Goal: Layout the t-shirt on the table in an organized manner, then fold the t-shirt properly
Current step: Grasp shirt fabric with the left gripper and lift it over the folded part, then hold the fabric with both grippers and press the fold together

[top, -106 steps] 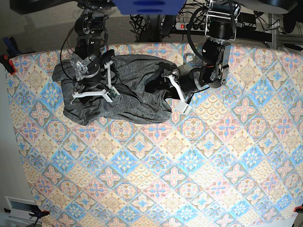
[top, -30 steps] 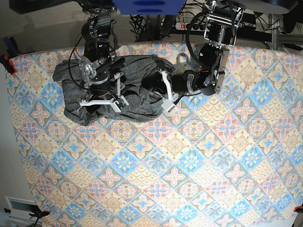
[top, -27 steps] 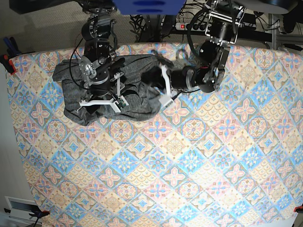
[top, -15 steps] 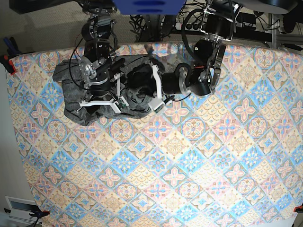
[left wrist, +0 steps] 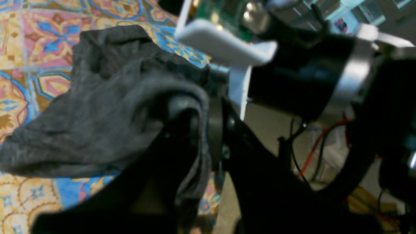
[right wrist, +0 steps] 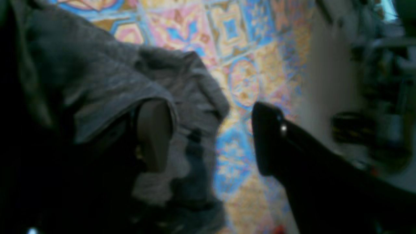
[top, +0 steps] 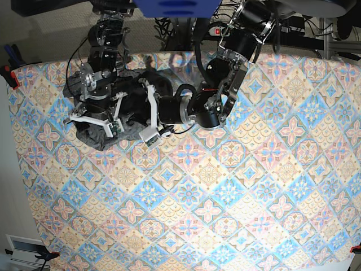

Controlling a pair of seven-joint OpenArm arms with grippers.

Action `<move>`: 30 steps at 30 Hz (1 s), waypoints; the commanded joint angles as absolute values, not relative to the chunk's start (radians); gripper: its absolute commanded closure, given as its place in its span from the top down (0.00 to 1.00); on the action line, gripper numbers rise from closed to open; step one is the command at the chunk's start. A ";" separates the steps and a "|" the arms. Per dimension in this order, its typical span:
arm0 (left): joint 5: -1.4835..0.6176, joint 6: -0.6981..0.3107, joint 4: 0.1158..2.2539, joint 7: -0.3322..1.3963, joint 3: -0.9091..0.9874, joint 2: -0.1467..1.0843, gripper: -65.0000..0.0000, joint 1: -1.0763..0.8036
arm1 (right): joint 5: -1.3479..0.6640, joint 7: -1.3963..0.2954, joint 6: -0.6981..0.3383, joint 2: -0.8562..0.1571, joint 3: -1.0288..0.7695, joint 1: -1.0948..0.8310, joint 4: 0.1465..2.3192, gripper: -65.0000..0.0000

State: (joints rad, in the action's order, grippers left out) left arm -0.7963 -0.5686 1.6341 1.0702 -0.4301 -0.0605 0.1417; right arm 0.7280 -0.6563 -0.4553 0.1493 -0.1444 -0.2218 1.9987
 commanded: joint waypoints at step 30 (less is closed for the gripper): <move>-0.799 -0.581 1.646 1.040 -0.435 -0.048 0.03 0.140 | 0.651 -0.375 -0.363 0.090 -0.298 -0.143 2.011 0.58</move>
State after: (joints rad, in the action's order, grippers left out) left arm -0.7658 -0.5755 1.6230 1.0767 -0.4377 -0.0338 0.1097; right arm 0.6537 -0.3927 -0.3717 0.0910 -0.2974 -0.1501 1.9915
